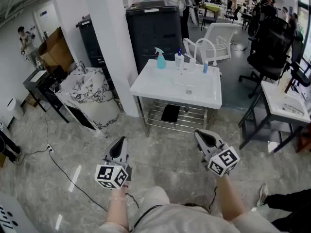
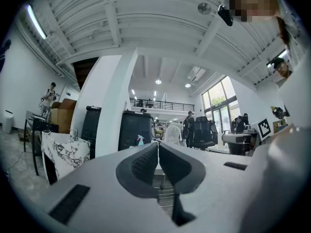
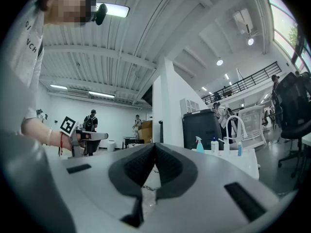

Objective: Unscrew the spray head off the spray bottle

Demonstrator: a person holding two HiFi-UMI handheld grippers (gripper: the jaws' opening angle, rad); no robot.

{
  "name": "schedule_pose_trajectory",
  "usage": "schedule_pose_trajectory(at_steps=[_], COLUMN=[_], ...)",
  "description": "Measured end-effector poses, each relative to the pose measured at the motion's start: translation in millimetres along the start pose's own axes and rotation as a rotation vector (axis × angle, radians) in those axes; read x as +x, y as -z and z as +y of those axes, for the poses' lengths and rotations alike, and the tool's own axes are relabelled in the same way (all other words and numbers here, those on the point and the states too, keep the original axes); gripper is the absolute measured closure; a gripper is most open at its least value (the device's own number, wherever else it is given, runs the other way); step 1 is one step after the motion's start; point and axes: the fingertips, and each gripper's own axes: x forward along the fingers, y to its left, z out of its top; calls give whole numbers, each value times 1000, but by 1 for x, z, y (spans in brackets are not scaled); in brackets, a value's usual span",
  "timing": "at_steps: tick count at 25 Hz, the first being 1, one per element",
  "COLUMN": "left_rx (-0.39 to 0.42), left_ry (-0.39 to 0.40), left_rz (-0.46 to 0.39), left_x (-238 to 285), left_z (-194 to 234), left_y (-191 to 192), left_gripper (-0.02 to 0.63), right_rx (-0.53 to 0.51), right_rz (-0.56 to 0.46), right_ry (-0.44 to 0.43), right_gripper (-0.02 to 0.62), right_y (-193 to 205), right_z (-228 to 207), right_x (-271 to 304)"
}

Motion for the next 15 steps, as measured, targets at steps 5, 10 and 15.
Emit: schedule_pose_trajectory(at_steps=[5, 10, 15], left_rx=[7, -10, -34], left_ry=[-7, -16, -35], left_rz=[-1, 19, 25], left_x=[15, 28, 49], left_z=[5, 21, 53], left_y=[0, 11, 23], left_gripper=[595, 595, 597], right_rx=[-10, 9, 18], right_rz=[1, 3, 13], right_ry=[9, 38, 54], right_gripper=[591, 591, 591], right_y=[3, 12, 24], right_z=[-12, -28, -47], right_x=[13, 32, 63])
